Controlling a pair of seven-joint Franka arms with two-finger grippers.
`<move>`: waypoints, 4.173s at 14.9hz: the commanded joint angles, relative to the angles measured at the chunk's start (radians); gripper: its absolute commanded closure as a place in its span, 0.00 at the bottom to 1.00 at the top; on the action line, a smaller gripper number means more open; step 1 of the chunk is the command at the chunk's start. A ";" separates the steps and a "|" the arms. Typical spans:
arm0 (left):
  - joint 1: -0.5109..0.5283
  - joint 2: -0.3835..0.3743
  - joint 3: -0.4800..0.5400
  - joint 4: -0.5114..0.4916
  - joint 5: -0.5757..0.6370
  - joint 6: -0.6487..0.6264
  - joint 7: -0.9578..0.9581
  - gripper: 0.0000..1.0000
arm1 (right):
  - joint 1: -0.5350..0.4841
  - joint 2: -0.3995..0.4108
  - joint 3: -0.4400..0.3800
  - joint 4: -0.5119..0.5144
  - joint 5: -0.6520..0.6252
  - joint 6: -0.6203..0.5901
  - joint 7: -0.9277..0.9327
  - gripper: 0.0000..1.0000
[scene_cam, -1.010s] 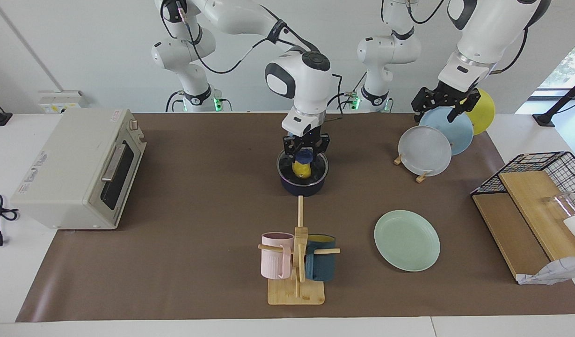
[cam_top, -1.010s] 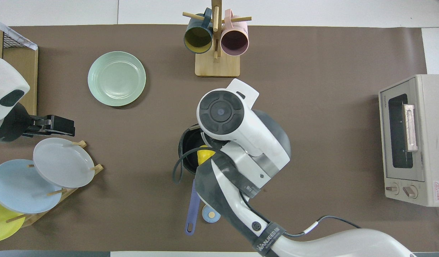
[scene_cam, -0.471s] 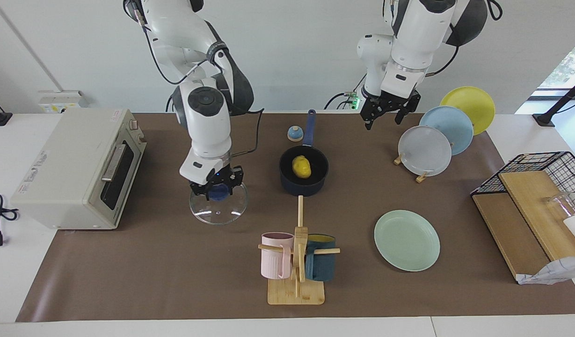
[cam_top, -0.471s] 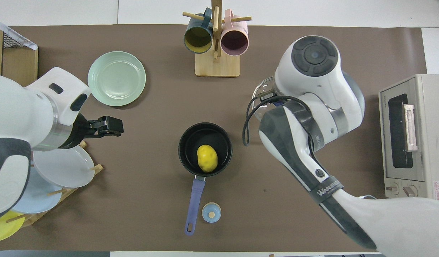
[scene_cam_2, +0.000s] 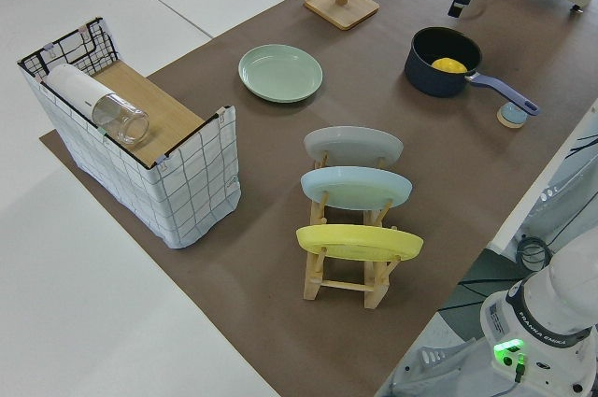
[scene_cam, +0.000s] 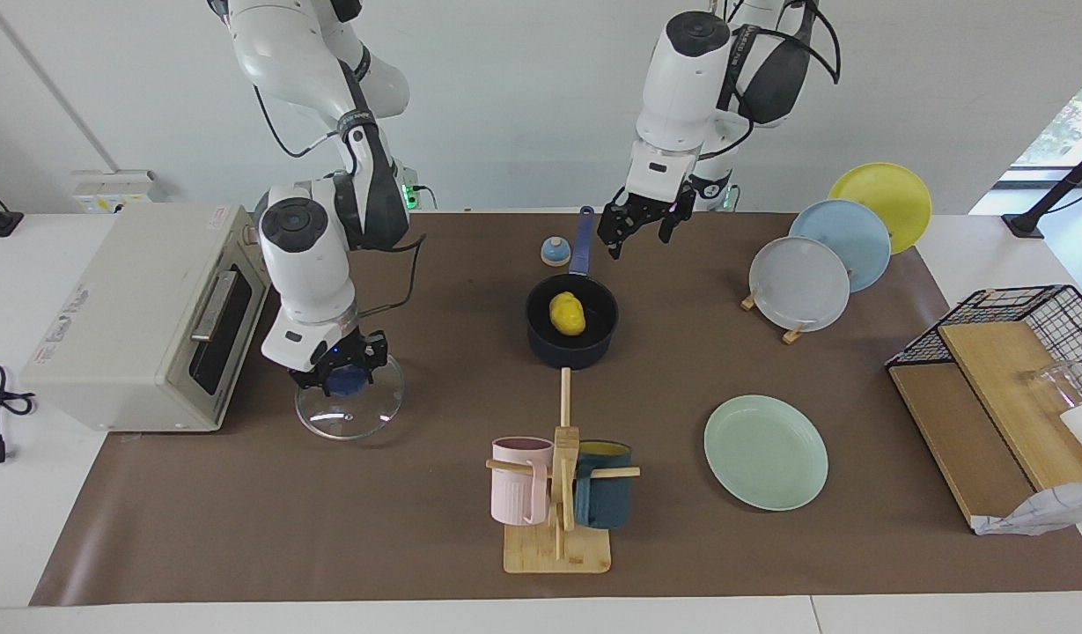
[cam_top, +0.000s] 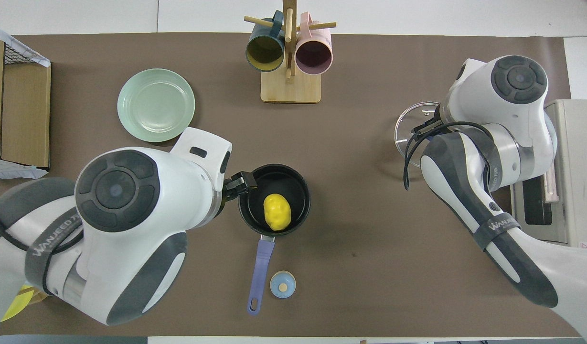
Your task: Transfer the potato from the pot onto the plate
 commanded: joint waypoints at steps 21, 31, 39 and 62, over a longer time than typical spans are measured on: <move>-0.126 0.278 0.018 -0.097 -0.001 0.327 -0.142 0.00 | -0.101 -0.093 0.016 0.322 0.160 -0.511 0.017 0.00; -0.155 0.278 0.018 -0.127 -0.001 0.311 -0.145 0.00 | -0.092 -0.251 0.005 0.261 0.148 -0.700 0.148 0.00; -0.155 0.278 0.018 -0.138 -0.001 0.332 -0.154 0.61 | 0.051 -0.277 -0.166 0.195 0.142 -0.645 0.149 0.00; 0.222 0.290 0.029 0.399 -0.062 -0.232 0.235 1.00 | 0.050 -0.292 -0.214 0.207 0.160 -0.656 0.149 0.00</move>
